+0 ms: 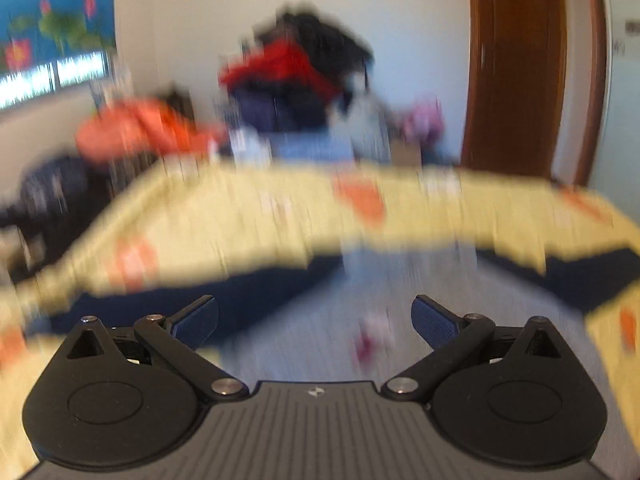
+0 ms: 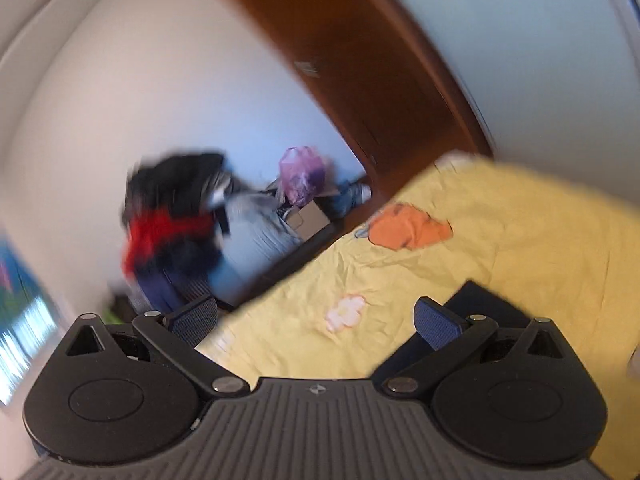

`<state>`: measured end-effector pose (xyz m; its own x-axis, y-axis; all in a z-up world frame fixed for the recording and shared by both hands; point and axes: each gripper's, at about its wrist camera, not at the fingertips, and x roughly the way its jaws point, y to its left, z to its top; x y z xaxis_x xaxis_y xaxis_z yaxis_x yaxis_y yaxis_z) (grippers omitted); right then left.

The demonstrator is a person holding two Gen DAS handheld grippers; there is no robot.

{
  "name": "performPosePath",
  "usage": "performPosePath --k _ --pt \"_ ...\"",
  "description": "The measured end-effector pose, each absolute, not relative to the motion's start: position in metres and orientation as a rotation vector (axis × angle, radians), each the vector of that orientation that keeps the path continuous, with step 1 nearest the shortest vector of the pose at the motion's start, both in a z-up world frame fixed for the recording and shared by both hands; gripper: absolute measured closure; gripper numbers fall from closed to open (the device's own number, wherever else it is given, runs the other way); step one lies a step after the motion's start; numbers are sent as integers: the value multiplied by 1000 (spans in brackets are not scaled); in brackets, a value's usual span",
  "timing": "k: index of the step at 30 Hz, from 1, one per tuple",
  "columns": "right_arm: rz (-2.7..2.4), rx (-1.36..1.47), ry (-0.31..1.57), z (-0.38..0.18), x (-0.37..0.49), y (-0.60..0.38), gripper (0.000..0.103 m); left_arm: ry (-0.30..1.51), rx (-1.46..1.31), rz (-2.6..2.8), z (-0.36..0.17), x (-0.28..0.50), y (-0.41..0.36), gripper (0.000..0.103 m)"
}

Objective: Fold small clothes
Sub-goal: 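Grasp the navy sleeve cuff with the right gripper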

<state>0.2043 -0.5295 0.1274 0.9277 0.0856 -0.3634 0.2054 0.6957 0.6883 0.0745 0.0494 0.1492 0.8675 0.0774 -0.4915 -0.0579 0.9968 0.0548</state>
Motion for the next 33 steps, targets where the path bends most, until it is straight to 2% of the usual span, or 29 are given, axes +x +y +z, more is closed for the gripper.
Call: performPosePath --k 2,5,10,13,17,23,24,25,26,29,33 --pt "-107 892 420 116 203 -554 0 418 93 113 170 82 48 0" --pt "-174 874 507 83 193 -568 0 352 114 118 170 89 41 0" --pt "-183 865 632 20 179 -574 1 521 13 29 107 105 25 0" --pt "-166 866 568 10 177 -578 2 611 -51 12 69 111 20 0" --pt "-184 882 529 7 194 -586 4 646 -128 -22 48 109 18 0" --pt "-217 758 501 5 226 -577 27 631 -160 -60 44 101 20 0" --pt "-221 734 507 5 230 -574 46 622 -159 -61 44 99 20 0" --pt "-223 716 524 3 236 -571 75 615 -155 -57 44 97 22 0" --pt "-232 698 541 1 240 -569 91 612 -152 -50 43 95 24 0" --pt "-266 656 504 6 235 -554 91 620 -174 -37 43 90 34 0" --pt "-121 518 406 42 212 -489 91 644 -209 -6 44 82 51 0"
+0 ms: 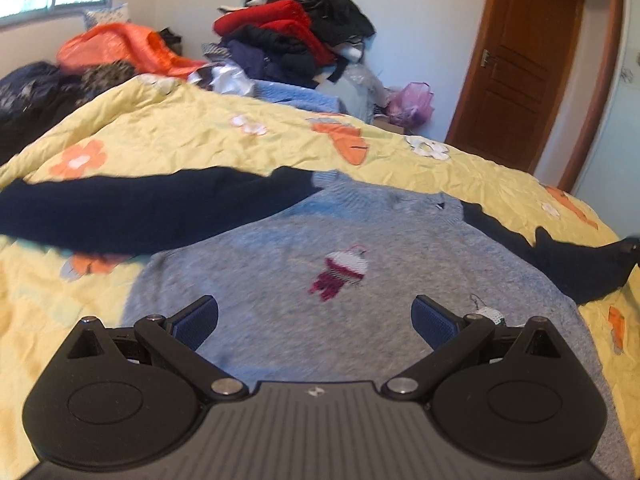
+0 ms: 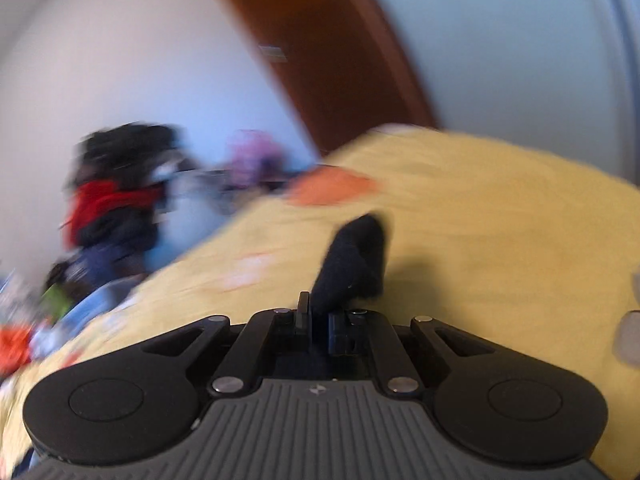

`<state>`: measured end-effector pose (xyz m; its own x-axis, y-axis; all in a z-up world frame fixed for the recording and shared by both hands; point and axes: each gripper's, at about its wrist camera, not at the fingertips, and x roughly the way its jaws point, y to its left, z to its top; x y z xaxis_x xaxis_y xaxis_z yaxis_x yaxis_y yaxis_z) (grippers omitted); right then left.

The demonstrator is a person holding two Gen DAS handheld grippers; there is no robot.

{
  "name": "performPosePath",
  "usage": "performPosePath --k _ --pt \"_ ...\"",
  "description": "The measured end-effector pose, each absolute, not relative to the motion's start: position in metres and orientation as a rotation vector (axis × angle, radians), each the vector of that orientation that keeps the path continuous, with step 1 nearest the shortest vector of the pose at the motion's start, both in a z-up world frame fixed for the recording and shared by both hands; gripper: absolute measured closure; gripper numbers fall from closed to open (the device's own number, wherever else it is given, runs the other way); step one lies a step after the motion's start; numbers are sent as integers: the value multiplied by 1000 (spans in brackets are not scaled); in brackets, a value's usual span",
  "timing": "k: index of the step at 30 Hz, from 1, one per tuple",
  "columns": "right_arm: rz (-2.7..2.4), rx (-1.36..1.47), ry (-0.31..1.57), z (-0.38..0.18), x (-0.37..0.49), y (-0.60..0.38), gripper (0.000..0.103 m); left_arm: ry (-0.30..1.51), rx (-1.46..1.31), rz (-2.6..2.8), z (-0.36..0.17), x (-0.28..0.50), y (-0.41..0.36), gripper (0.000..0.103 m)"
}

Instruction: Fold small clothes

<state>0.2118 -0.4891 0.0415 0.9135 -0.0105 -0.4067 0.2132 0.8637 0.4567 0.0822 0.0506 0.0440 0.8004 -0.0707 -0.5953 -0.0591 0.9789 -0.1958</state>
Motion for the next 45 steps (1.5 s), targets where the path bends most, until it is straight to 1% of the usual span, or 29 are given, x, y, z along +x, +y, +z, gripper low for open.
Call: performPosePath --k 3,5,9,10,11,13,14,16,17,18,23,27,30,31,33,35,36,37,39,41,43,45 --pt "97 398 370 66 192 -409 91 629 -220 6 48 75 60 0" --pt "240 347 384 72 186 -352 91 613 -232 -2 52 70 65 0" --pt "430 311 498 51 191 -254 91 583 -276 -16 61 59 73 0" --pt "440 285 544 41 194 -233 89 582 -283 -21 63 57 74 0" --pt "445 267 600 32 196 -216 84 589 -290 -27 65 56 76 0" --pt "450 298 702 22 195 -200 57 600 -295 -28 68 52 80 0" --pt "454 343 696 22 187 -202 53 598 -297 -29 69 50 82 0" --pt "457 392 643 25 165 -213 30 603 -310 -53 68 50 84 0" --pt "452 392 627 28 153 -222 25 610 -330 -63 67 52 86 0" --pt "447 389 611 31 142 -227 24 618 -358 -75 66 56 86 0" --pt "413 305 579 27 99 -252 23 689 -525 -180 53 97 64 0" --pt "378 237 577 10 92 -251 11 771 -601 -277 40 147 35 0" --pt "383 271 596 2 94 -252 10 854 -689 -323 23 179 18 0" --pt "381 287 584 2 94 -254 7 883 -717 -337 17 187 14 0" --pt "381 310 596 -1 95 -257 5 914 -751 -330 7 198 6 0" --pt "388 339 597 -3 96 -261 4 884 -736 -313 7 201 0 7" --pt "390 352 596 -4 96 -262 3 874 -718 -305 8 202 -3 24" --pt "392 359 595 -4 96 -263 3 876 -702 -303 9 204 -4 48" --pt "393 362 593 -3 95 -262 2 915 -663 -289 7 210 -9 63" --pt "395 359 595 -2 95 -261 2 927 -617 -284 6 213 -11 65" --pt "395 361 596 -2 96 -260 1 914 -561 -277 8 214 -15 95" --pt "395 365 595 -2 96 -261 2 896 -511 -271 12 212 -16 97"
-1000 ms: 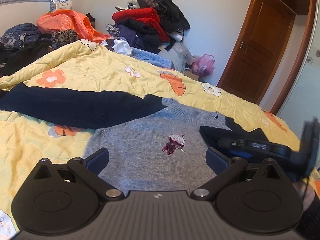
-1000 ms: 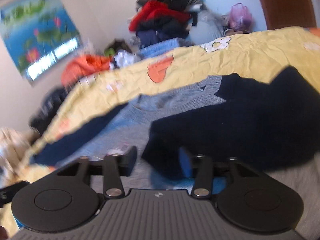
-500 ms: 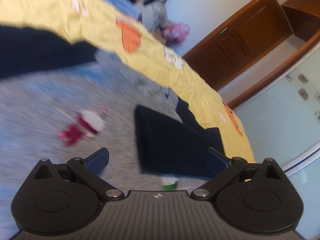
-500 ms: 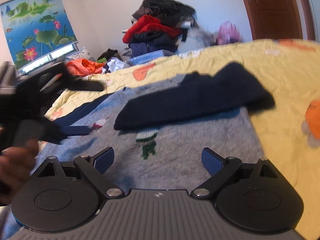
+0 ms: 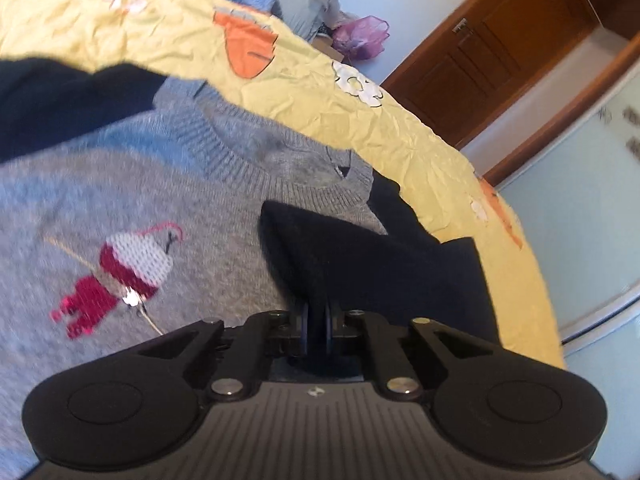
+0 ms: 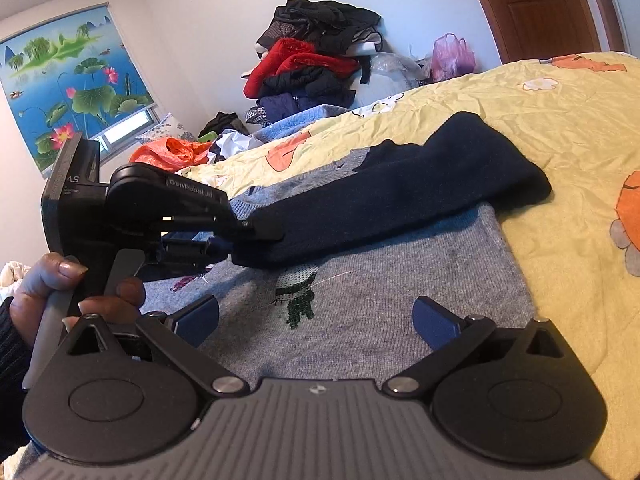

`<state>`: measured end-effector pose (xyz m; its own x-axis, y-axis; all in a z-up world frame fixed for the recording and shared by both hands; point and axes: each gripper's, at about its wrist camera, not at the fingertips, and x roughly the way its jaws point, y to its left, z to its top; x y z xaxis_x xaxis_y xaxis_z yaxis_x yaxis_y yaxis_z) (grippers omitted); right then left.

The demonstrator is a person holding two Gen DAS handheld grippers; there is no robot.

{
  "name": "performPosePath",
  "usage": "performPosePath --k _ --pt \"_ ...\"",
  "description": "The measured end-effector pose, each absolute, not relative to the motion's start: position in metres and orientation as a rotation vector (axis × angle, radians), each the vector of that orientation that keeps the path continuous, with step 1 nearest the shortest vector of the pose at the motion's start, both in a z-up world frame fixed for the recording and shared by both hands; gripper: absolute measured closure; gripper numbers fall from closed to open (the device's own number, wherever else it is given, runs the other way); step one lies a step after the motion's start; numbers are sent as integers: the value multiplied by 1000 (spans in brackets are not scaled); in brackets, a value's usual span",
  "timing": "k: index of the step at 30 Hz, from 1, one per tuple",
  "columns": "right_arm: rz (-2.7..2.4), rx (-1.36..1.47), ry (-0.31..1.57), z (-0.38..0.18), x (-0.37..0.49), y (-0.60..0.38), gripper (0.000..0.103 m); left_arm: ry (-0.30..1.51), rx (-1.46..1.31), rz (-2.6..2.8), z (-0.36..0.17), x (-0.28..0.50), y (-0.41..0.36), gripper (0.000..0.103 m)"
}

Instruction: Fold small clothes

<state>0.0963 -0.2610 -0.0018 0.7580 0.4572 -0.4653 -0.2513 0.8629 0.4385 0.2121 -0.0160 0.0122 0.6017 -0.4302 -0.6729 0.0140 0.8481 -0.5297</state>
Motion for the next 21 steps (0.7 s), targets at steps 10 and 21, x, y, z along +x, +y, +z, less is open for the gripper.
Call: performPosePath --k 10,21 --pt "396 365 596 -1 96 -261 1 721 -236 -120 58 190 35 98" --pt "391 309 609 3 97 -255 1 790 -146 -44 19 178 53 97"
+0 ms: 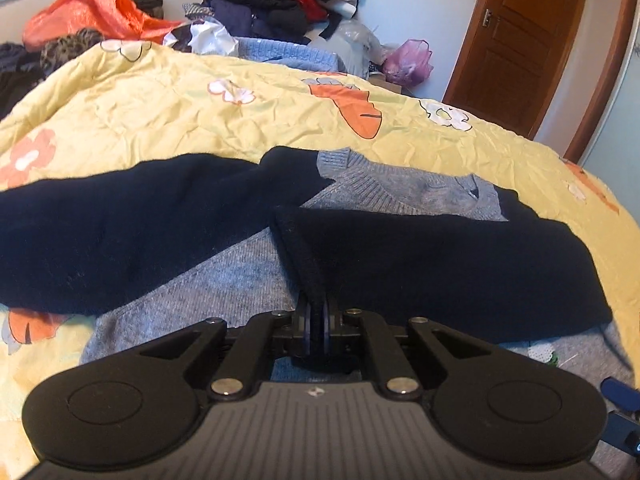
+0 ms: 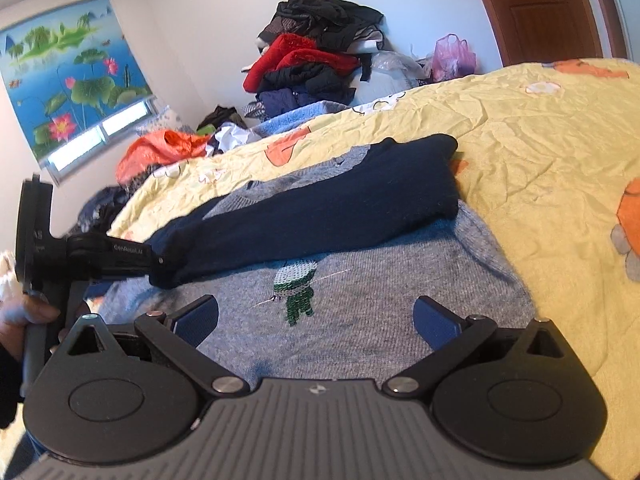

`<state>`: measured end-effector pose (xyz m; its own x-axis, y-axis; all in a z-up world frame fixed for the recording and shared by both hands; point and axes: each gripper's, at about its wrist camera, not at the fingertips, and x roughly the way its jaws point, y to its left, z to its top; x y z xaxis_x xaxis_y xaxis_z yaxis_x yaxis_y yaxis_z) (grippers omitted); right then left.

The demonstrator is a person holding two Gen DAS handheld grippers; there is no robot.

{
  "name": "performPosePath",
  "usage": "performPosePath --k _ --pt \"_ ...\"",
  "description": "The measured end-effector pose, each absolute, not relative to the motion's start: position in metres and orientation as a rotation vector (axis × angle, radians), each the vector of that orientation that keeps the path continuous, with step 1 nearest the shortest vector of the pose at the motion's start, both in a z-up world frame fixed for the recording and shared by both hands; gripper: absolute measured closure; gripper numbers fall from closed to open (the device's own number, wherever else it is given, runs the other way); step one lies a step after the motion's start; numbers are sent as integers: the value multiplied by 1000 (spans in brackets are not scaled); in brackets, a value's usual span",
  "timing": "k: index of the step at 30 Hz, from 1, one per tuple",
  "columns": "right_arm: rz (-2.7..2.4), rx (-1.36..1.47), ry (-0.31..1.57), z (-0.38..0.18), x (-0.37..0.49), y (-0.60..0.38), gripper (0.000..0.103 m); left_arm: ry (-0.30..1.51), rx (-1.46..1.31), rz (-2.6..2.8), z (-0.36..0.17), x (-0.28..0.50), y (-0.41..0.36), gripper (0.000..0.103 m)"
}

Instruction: Fold small clothes

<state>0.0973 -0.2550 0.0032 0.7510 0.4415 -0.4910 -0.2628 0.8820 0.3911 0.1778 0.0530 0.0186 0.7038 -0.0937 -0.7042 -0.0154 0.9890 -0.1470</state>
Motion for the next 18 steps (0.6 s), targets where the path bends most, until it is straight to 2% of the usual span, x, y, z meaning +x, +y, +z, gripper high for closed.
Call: performPosePath --k 5,6,7,8,9,10,14,17,18 --pt "443 198 469 48 116 -239 1 732 -120 -53 40 155 55 90" --pt "440 175 458 56 127 -235 1 716 -133 -68 43 149 56 78" --pt "433 155 459 60 141 -231 1 702 -145 -81 45 146 56 52" --pt "417 134 474 60 157 -226 1 693 -147 -84 45 143 54 33" --pt "393 109 502 57 175 -221 1 682 -144 -80 44 143 51 8" --pt "366 80 539 51 191 -215 1 663 -144 -79 43 142 47 4" --pt "302 -12 666 16 231 -199 2 718 -87 -85 27 154 32 4" --pt "297 -53 660 1 230 -198 0 782 -100 -84 7 163 37 6" --pt "296 -55 659 -2 227 -196 0 750 -79 -76 5 159 39 9"
